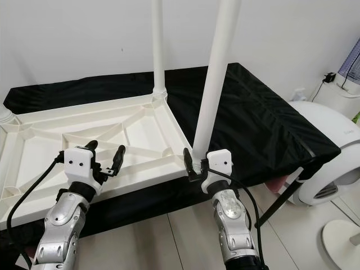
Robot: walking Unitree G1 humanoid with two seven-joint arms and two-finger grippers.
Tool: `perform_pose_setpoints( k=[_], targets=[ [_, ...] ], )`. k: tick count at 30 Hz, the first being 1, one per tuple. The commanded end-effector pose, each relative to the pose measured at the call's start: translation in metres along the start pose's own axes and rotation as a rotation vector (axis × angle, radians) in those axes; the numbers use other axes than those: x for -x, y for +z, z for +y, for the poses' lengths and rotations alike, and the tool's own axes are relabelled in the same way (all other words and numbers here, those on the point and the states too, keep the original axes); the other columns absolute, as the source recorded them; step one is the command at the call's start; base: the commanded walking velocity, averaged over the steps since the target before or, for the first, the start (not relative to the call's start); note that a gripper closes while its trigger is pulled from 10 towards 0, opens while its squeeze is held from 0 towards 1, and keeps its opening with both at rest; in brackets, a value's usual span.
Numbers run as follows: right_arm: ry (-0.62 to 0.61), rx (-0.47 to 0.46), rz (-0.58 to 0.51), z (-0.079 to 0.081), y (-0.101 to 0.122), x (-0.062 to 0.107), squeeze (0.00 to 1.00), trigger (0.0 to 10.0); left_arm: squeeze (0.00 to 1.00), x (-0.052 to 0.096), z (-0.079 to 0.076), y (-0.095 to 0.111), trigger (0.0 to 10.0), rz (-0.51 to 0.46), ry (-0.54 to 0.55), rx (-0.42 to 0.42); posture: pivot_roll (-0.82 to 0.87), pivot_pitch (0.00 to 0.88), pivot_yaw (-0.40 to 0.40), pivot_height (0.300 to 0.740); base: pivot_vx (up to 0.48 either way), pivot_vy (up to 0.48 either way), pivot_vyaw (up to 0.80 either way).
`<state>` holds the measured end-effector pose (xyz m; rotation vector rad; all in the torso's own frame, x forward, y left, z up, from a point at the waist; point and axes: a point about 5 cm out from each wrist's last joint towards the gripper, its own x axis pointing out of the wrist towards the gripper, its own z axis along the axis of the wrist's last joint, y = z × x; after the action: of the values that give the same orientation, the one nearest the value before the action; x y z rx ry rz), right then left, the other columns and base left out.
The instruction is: Building children table
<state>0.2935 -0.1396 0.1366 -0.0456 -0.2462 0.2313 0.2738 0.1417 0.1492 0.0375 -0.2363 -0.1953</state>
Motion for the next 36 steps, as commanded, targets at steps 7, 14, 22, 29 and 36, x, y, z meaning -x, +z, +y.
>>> perform_pose_setpoints(
  k=[7,14,22,29,36],
  targets=[
    [0.008,0.004,0.003,0.0006,0.0009,-0.0004,0.0,10.0,0.0,-0.0021,-0.0013,-0.0031,10.0,0.008,0.114,0.049,-0.05,0.035,0.0,0.74,0.0,0.0,0.0],
    [0.009,0.006,0.003,0.0003,0.0009,-0.0006,0.0,10.0,0.0,-0.0033,-0.0008,-0.0033,10.0,0.008,0.118,0.018,-0.05,0.03,0.0,0.74,0.0,0.0,0.0],
    [0.012,0.008,0.0,-0.0006,0.0009,-0.0016,0.0,10.0,0.0,-0.0047,-0.0014,-0.0046,10.0,0.012,0.114,0.005,-0.05,0.01,-0.004,0.74,0.0,0.0,0.0],
    [0.017,0.01,0.001,0.0001,0.0006,-0.0018,0.0,10.0,0.0,-0.0053,-0.0028,-0.0041,10.0,0.009,0.1,0.009,-0.04,0.01,-0.005,0.74,0.0,0.0,0.0],
    [0.016,0.01,0.004,-0.0001,0.0002,-0.0009,0.0,10.0,0.0,-0.0034,-0.0061,-0.0042,10.0,0.011,0.066,0.013,-0.04,0.018,-0.002,0.74,0.0,0.0,0.0]
  ],
)
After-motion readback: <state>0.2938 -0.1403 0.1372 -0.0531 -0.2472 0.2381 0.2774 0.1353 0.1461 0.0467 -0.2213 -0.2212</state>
